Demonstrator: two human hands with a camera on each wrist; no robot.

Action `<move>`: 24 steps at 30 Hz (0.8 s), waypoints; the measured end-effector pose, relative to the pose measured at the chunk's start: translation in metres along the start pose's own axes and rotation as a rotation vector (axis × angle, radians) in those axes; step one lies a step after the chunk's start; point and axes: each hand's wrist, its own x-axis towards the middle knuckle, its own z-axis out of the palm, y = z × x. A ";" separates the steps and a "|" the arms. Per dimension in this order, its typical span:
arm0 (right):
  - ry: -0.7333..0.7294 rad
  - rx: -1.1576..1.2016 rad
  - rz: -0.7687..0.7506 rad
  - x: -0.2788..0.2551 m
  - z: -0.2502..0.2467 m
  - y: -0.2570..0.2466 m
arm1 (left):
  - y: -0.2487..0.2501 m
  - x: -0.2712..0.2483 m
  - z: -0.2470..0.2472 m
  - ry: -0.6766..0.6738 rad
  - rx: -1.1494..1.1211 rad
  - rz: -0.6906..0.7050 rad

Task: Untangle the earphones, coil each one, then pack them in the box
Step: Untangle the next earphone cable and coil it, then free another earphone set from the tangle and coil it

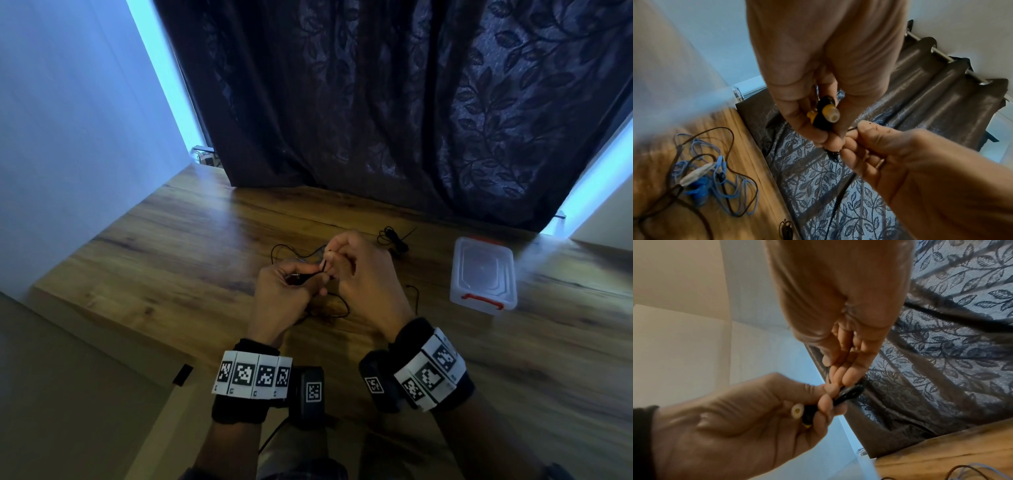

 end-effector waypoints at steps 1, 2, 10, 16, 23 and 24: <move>-0.020 -0.012 0.000 0.002 -0.002 0.001 | 0.000 0.001 -0.001 0.004 -0.001 -0.004; -0.038 -0.030 -0.004 0.003 -0.003 0.003 | -0.001 0.002 -0.003 0.002 0.005 -0.005; 0.032 -0.072 -0.021 -0.003 0.008 0.014 | -0.008 0.000 0.010 -0.008 0.043 -0.029; -0.004 -0.148 0.054 -0.002 -0.005 0.026 | -0.019 0.006 0.000 -0.147 0.083 -0.113; 0.064 -0.296 0.273 -0.015 -0.021 0.066 | -0.025 0.014 -0.044 0.120 0.002 -0.140; 0.071 -0.332 0.303 -0.018 -0.020 0.075 | -0.025 0.014 -0.048 0.145 -0.010 -0.130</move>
